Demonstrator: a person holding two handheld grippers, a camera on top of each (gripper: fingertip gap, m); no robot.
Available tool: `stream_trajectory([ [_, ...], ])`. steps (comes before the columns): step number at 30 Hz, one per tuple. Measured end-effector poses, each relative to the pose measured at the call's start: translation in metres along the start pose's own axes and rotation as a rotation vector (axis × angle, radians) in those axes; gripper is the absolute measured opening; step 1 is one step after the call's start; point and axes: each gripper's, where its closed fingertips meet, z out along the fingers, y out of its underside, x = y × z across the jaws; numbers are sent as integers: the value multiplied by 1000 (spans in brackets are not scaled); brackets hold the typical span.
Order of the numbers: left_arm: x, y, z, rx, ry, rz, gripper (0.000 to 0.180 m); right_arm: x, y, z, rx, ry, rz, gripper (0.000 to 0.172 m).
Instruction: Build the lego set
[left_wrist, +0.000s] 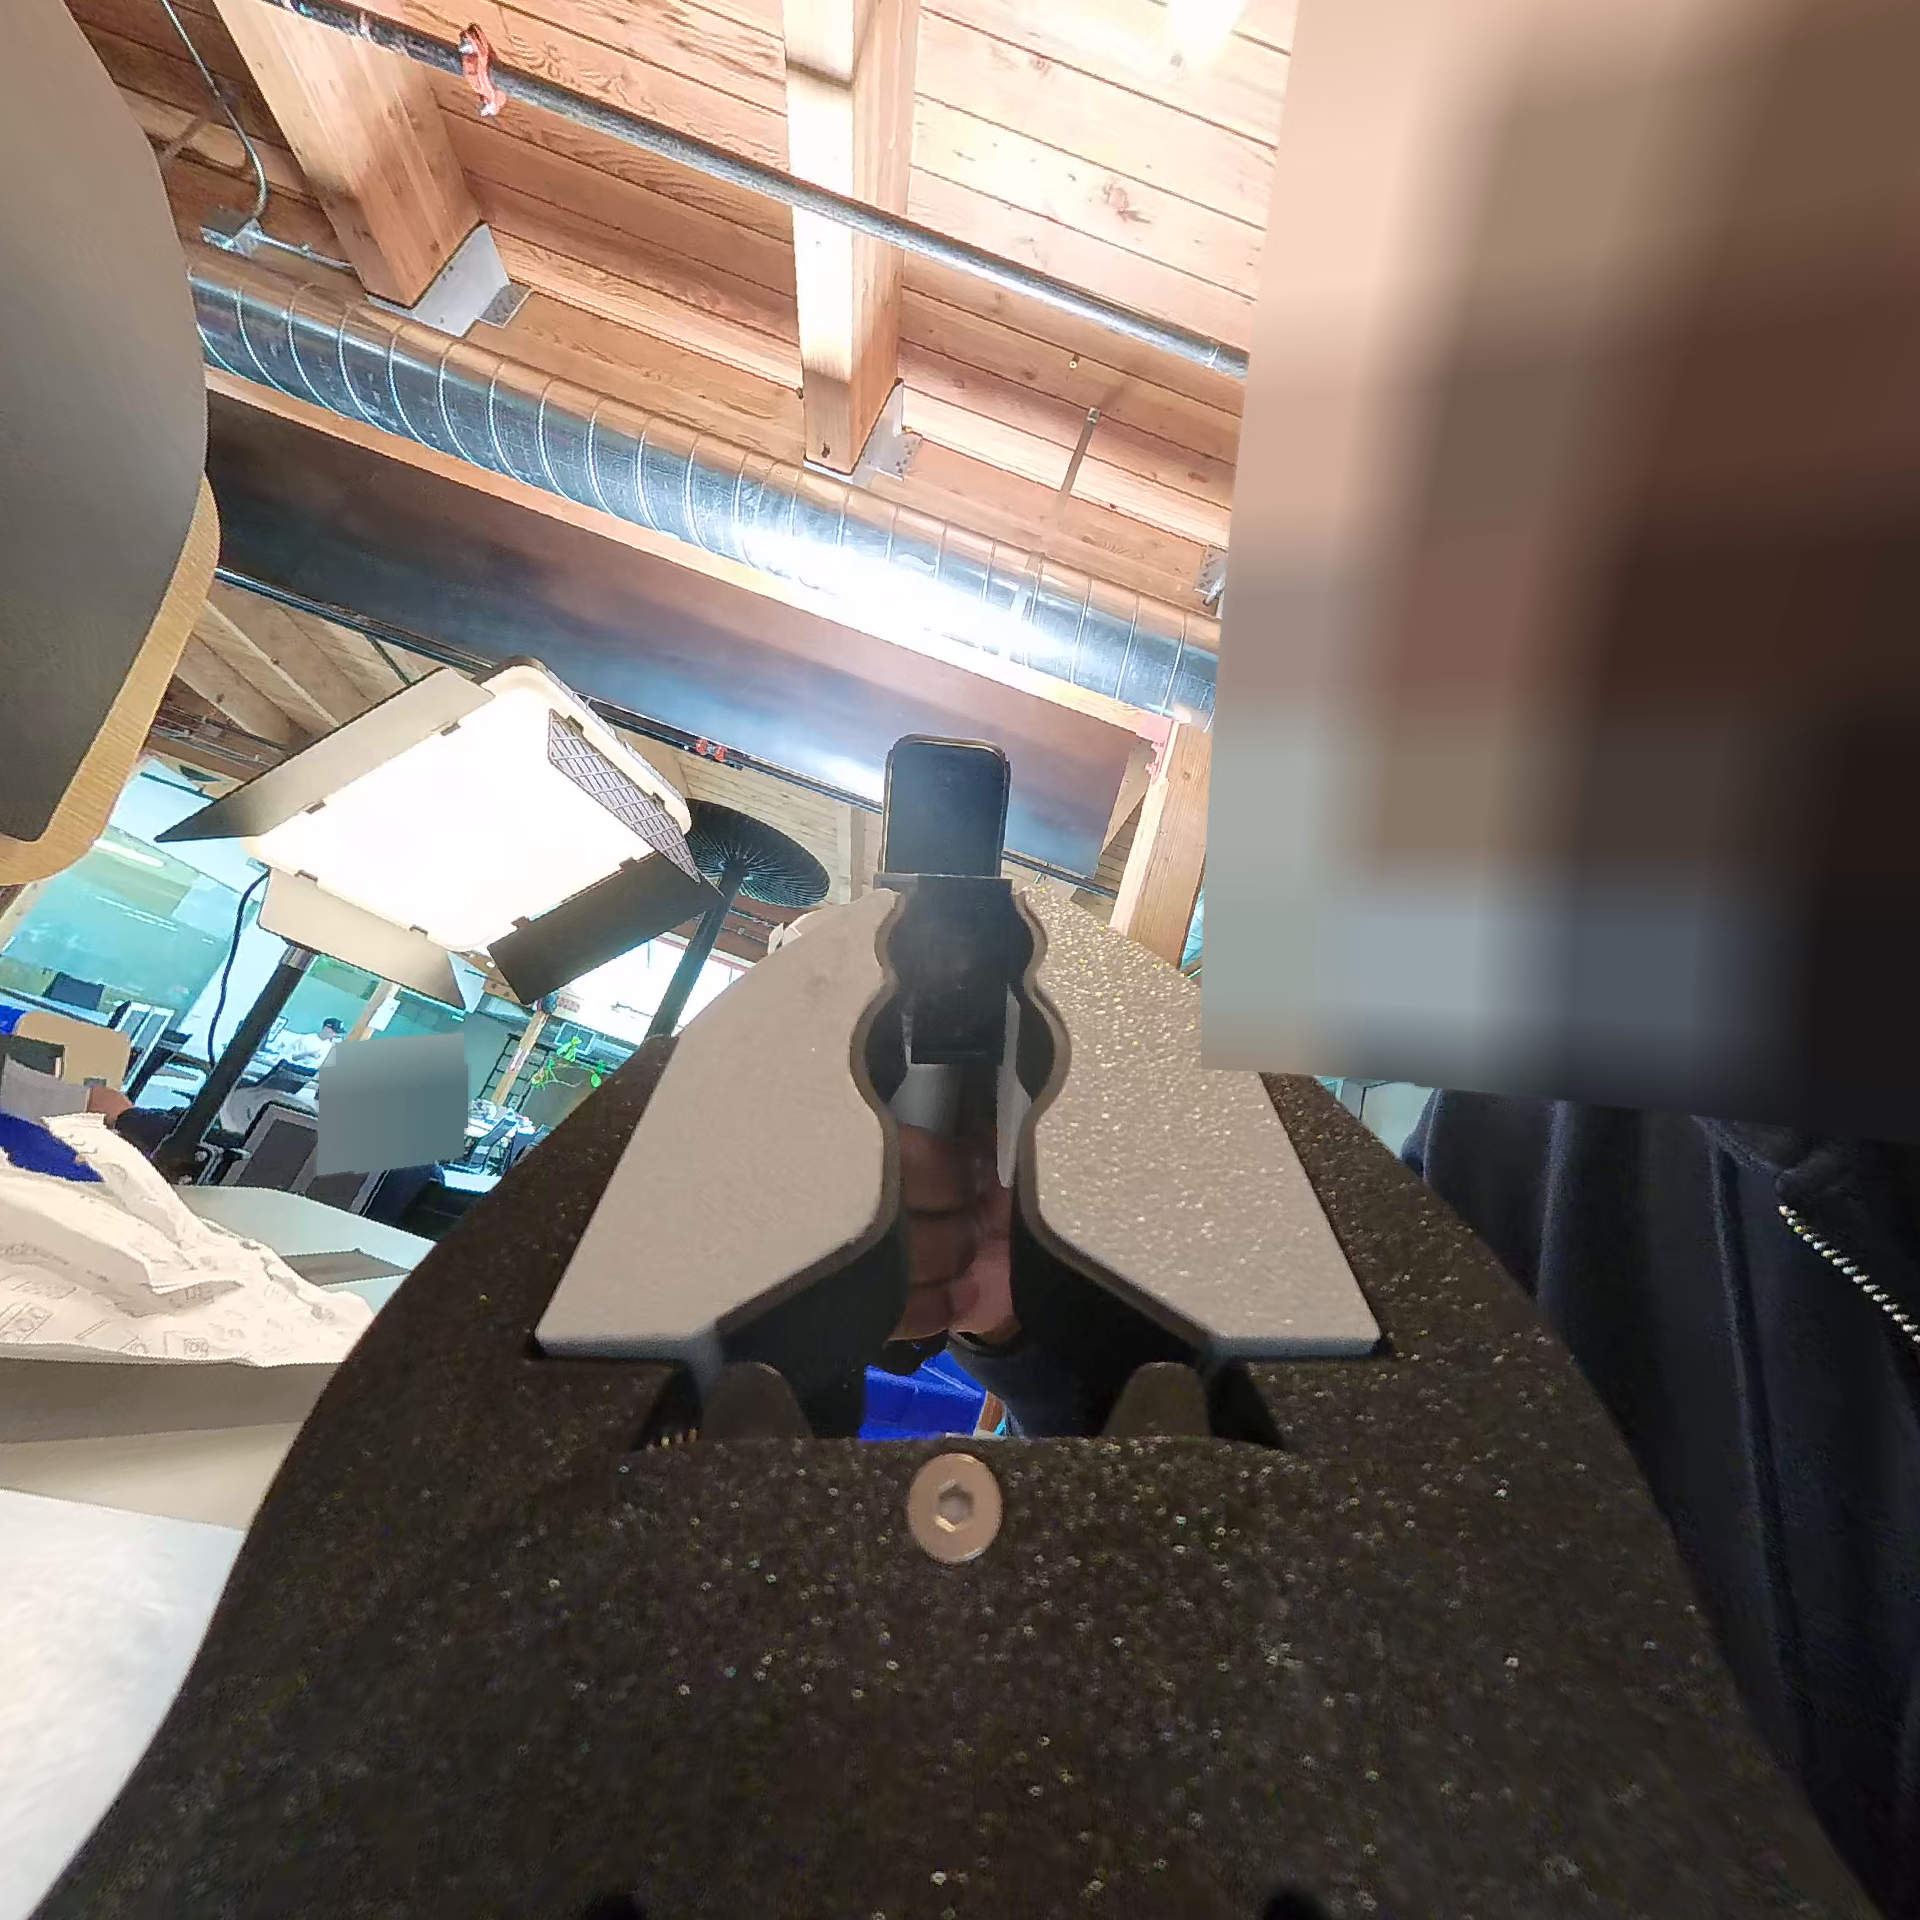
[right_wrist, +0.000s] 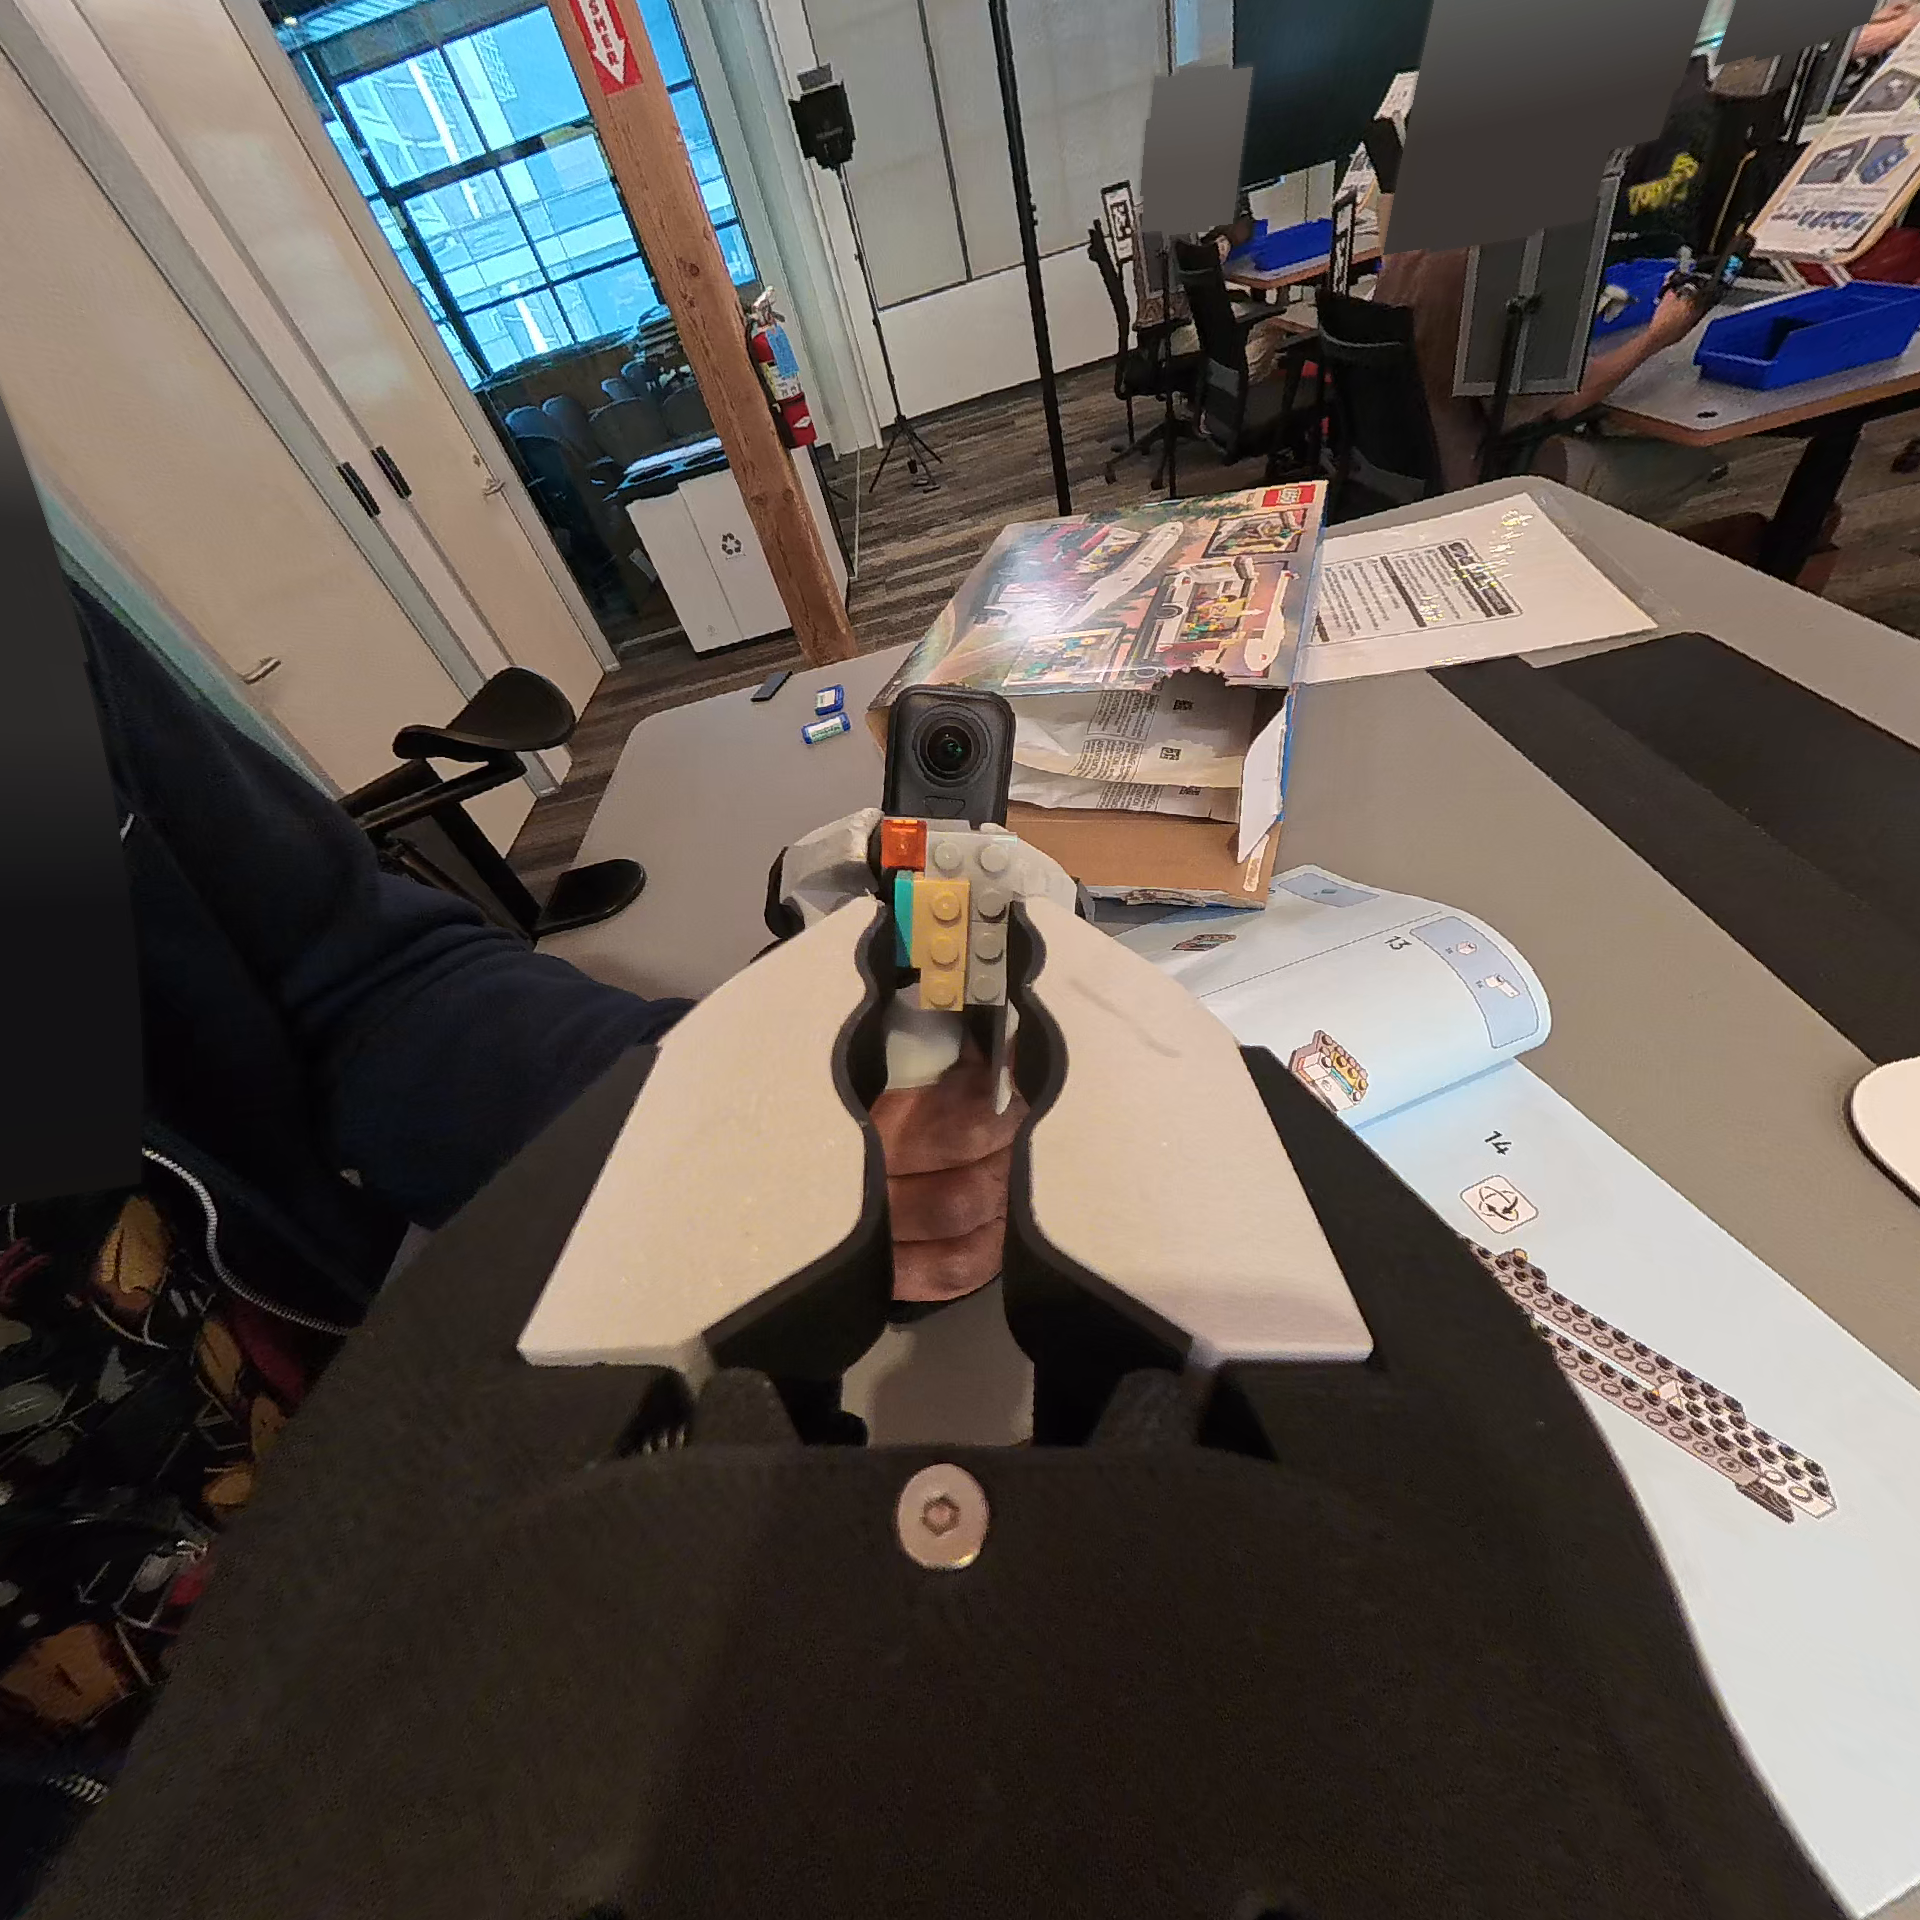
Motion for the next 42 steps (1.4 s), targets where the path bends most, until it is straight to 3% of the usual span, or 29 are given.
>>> stream_trajectory([
  [11,-6,3,1,12,-50,9,17,6,2,-3,29,-37,75,20],
  [22,-23,24,5,-169,-157,60,17,18,12,-18,-81,17,112,20],
  [31,-17,24,6,-152,-117,25,17,13,10,-18,-84,-4,93,21],
  [35,-17,14,2,-86,-109,0,17,14,6,-17,-51,14,75,21],
  [39,-17,-16,-12,59,-103,-5,16,22,2,-22,-15,43,74,26],
  [42,-16,-40,-25,130,-116,49,16,38,18,-15,-34,142,52,26],
])
